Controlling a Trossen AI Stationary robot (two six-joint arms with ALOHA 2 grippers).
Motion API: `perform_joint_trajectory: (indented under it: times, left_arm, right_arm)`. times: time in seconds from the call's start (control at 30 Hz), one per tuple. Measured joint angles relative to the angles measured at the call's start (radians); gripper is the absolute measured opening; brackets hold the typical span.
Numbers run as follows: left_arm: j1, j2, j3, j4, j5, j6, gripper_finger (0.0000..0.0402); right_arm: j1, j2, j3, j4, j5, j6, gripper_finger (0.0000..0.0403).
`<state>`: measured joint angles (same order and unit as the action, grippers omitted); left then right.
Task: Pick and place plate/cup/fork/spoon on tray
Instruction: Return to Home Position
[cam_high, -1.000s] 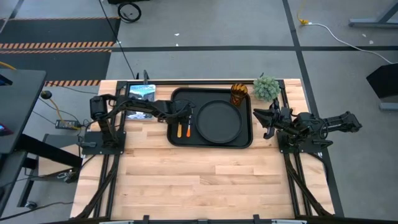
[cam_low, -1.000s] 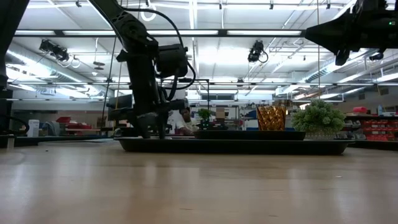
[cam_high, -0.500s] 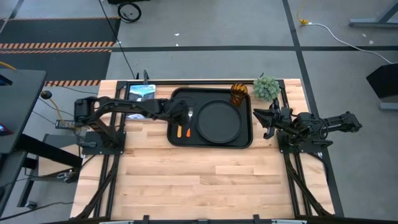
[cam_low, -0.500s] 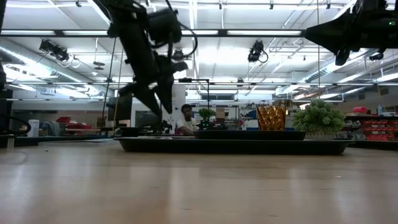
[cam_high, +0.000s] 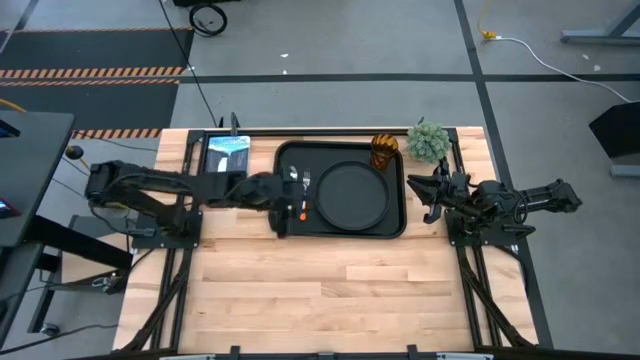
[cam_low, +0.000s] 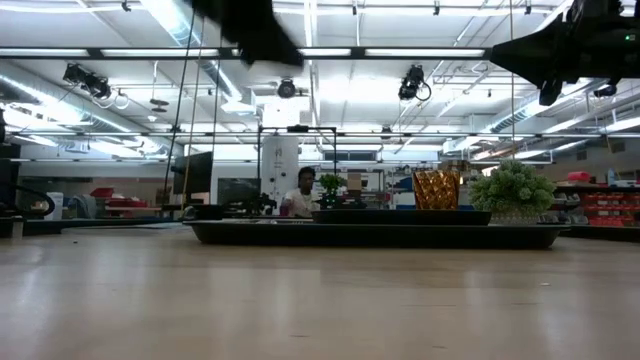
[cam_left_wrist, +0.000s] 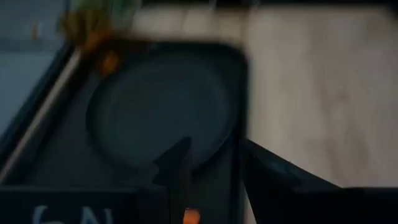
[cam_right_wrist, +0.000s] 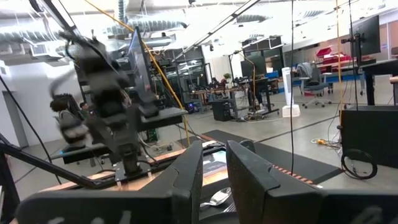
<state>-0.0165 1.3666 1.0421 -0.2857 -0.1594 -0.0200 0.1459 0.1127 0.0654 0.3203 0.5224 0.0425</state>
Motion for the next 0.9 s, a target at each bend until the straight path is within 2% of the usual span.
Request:
perform_joint_trajectory:
  times: [0.13, 0.4, 0.53, 0.6, 0.73, 0.9]
  left_arm:
    - [-0.060, -0.046, 0.002, 0.122, 0.003, 0.108, 0.0142]
    - [-0.125, -0.059, 0.002, 0.200, 0.001, 0.084, 0.0142]
    - [-0.127, -0.063, 0.003, 0.174, -0.001, -0.009, 0.0142]
    - [-0.126, -0.072, -0.001, 0.180, -0.005, 0.044, 0.0142]
    - [-0.148, -0.136, -0.088, 0.237, -0.002, 0.092, 0.0142]
    - [-0.201, -0.279, -0.310, 0.433, -0.001, 0.146, 0.0142]
  right_arm:
    - [0.000, 0.000, 0.000, 0.000, 0.000, 0.000, 0.0078]
    - [0.000, 0.000, 0.000, 0.000, 0.000, 0.000, 0.0078]
    - [0.000, 0.000, 0.000, 0.000, 0.000, 0.000, 0.0078]
    - [0.000, 0.000, 0.000, -0.001, 0.000, 0.000, 0.0078]
    - [0.000, 0.000, 0.000, 0.000, 0.000, 0.000, 0.0078]
    - [0.000, 0.000, 0.000, 0.002, 0.000, 0.000, 0.0078]
